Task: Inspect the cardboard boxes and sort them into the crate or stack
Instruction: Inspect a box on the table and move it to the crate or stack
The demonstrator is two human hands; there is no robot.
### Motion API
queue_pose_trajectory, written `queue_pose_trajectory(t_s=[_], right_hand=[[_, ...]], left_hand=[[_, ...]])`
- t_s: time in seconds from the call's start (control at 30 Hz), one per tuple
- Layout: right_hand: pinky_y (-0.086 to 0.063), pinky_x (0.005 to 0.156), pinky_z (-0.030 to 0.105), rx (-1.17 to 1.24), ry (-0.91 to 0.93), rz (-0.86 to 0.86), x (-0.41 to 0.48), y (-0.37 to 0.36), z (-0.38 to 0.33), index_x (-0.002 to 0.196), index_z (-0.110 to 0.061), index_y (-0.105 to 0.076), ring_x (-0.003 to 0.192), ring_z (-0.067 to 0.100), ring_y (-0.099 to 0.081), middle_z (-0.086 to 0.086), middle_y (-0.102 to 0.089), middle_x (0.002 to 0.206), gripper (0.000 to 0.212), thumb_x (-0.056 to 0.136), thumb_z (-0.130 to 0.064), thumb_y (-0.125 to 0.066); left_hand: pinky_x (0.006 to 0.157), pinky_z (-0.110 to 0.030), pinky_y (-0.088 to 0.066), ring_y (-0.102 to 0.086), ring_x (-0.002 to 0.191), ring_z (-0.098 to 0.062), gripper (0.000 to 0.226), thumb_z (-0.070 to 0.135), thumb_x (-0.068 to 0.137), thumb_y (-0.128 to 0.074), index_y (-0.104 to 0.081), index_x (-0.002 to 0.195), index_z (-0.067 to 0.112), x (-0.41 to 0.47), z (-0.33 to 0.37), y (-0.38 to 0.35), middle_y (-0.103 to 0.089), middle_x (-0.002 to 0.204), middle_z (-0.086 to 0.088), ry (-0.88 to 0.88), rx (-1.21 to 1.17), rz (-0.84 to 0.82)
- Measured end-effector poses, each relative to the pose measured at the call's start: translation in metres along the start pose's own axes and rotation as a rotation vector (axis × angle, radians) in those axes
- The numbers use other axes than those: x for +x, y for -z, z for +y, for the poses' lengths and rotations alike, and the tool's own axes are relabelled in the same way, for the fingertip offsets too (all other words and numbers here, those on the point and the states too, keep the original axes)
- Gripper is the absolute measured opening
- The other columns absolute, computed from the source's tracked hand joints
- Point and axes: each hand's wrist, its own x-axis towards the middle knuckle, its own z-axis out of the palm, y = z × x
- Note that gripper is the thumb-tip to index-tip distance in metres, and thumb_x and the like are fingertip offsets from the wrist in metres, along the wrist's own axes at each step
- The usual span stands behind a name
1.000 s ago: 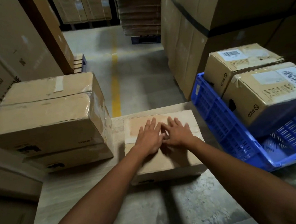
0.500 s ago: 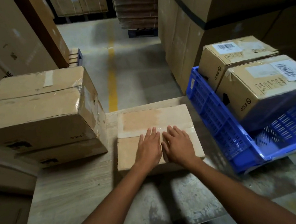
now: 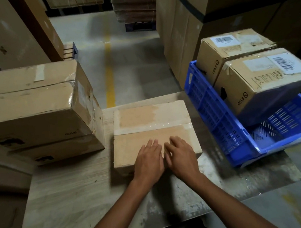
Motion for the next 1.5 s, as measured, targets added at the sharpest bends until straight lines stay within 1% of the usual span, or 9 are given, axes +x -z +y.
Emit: queue_pose_trajectory(t_s=[0.4,0.6,0.8,0.87,1.03,1.17,1.27,1.37,1.5], right_hand=[[-0.039,0.112,0.046,0.005,-0.082,-0.005,-0.012,0.011,0.022,0.121,-0.013,-0.071,0.131,0.029,-0.056,0.012,-0.064,0.134,0.032,0.092,-0.019,-0.059],[-0.045,0.106,0.036,-0.007,0.004,0.029,-0.02,0.02,0.059,0.123,-0.008,-0.07,0.123,0.025,-0.063,0.01,-0.068,0.128,0.042,0.093,-0.026,-0.047],[-0.048,0.074,0.037,-0.132,0.031,-0.135,0.017,0.043,0.056,0.098,-0.016,-0.064,0.094,0.022,-0.054,0.001,-0.059,0.102,0.028,0.088,-0.035,-0.046],[-0.048,0.085,0.038,-0.13,0.066,-0.148,0.032,0.046,0.056,0.11,-0.014,-0.062,0.108,0.024,-0.054,0.004,-0.059,0.116,0.027,0.091,-0.032,-0.055],[-0.008,0.126,0.042,-0.244,0.186,-0.43,0.056,0.037,0.065,0.157,-0.002,-0.018,0.154,0.03,-0.008,0.018,-0.016,0.165,0.099,0.086,-0.047,-0.069],[-0.021,0.122,0.045,-0.19,0.131,-0.362,0.055,0.036,0.07,0.153,-0.01,-0.031,0.151,0.026,-0.021,0.01,-0.029,0.162,0.078,0.088,-0.04,-0.063],[-0.042,0.099,0.044,-0.199,0.147,-0.227,0.078,0.046,0.068,0.123,-0.019,-0.056,0.12,0.022,-0.048,0.003,-0.054,0.127,0.034,0.096,-0.037,-0.047],[-0.045,0.096,0.043,-0.104,0.126,-0.259,0.104,0.048,0.066,0.123,-0.017,-0.056,0.119,0.024,-0.051,0.006,-0.054,0.125,0.034,0.101,-0.037,-0.039],[-0.016,0.125,0.043,-0.121,0.13,-0.426,0.11,0.033,0.074,0.157,-0.013,-0.023,0.155,0.027,-0.009,0.014,-0.013,0.166,0.058,0.107,-0.042,-0.025]], left_hand=[[0.123,-0.035,-0.014,-0.021,0.15,-0.019,0.046,0.029,0.105,-0.033,-0.04,0.15,0.02,0.021,0.04,-0.007,-0.031,0.16,-0.001,-0.06,-0.02,-0.037],[0.122,-0.039,-0.017,-0.029,0.148,-0.023,0.053,0.028,0.099,-0.028,-0.044,0.147,0.013,0.026,0.068,-0.026,-0.039,0.156,-0.006,-0.074,-0.055,-0.034],[0.121,-0.035,-0.023,-0.037,0.143,-0.022,0.043,0.025,0.102,-0.04,-0.052,0.141,0.013,0.048,0.062,-0.018,-0.046,0.151,-0.007,-0.086,-0.034,0.016],[0.122,-0.037,-0.02,-0.03,0.147,-0.024,0.046,0.023,0.101,-0.04,-0.046,0.145,0.011,0.061,0.059,-0.018,-0.039,0.156,-0.009,-0.075,-0.027,0.032],[0.124,-0.039,-0.007,-0.008,0.153,-0.02,0.052,0.028,0.105,-0.026,-0.024,0.156,0.015,0.083,0.055,-0.026,-0.017,0.165,-0.004,0.01,0.01,0.002],[0.124,-0.038,-0.008,-0.009,0.152,-0.017,0.05,0.027,0.105,-0.027,-0.027,0.155,0.018,0.083,0.054,-0.029,-0.018,0.164,-0.001,0.023,-0.02,0.017],[0.124,-0.039,-0.01,-0.009,0.152,-0.019,0.049,0.024,0.104,-0.027,-0.032,0.152,0.018,0.093,0.053,-0.025,-0.02,0.164,-0.004,0.053,-0.044,0.049],[0.124,-0.041,-0.008,-0.003,0.153,-0.021,0.052,0.023,0.104,-0.027,-0.024,0.156,0.017,0.113,0.045,-0.019,-0.011,0.166,-0.006,0.101,-0.021,0.057],[0.124,-0.043,-0.008,-0.002,0.153,-0.022,0.055,0.027,0.104,-0.031,-0.02,0.157,0.019,0.127,0.037,-0.015,-0.009,0.166,-0.005,0.151,0.042,0.022]])
